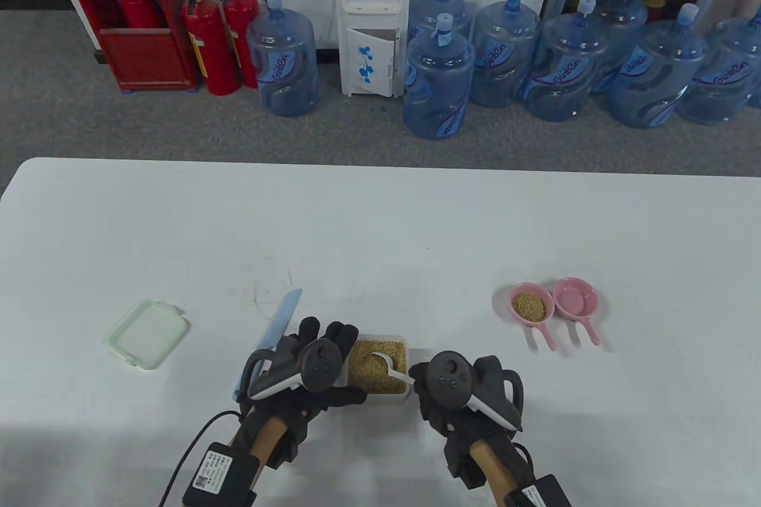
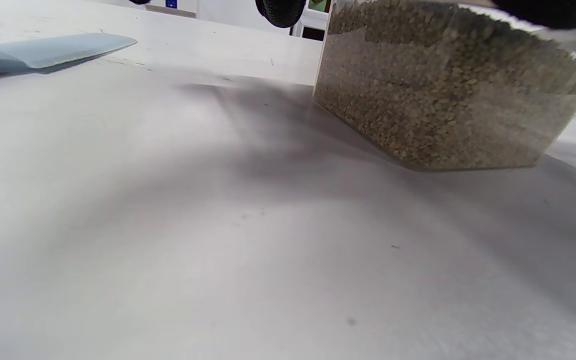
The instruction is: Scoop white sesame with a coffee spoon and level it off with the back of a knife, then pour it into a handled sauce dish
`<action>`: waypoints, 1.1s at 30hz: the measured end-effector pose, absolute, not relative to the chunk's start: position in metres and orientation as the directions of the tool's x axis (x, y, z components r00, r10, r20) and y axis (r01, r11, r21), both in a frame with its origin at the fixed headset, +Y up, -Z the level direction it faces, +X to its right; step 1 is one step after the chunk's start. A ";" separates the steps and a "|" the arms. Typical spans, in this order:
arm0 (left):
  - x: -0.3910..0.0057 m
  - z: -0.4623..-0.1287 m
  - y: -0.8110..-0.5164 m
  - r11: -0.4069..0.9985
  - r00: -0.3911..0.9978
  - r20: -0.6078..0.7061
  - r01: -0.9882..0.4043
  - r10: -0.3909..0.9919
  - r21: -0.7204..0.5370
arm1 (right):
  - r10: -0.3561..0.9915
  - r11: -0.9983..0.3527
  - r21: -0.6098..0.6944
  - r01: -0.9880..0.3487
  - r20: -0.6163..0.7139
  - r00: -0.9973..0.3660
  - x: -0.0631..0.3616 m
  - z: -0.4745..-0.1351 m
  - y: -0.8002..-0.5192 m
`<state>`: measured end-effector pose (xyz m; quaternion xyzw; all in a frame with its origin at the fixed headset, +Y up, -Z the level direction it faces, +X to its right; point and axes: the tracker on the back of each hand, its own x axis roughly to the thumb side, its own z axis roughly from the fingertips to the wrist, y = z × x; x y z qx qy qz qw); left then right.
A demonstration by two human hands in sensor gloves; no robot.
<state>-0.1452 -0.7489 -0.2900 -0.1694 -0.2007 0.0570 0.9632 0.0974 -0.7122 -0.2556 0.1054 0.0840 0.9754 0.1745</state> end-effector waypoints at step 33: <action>-0.145 -0.289 -0.749 0.936 0.913 0.368 -0.041 0.177 -0.349 | 0.715 -0.608 0.365 -0.705 -0.133 -0.686 0.132 -0.265 -0.731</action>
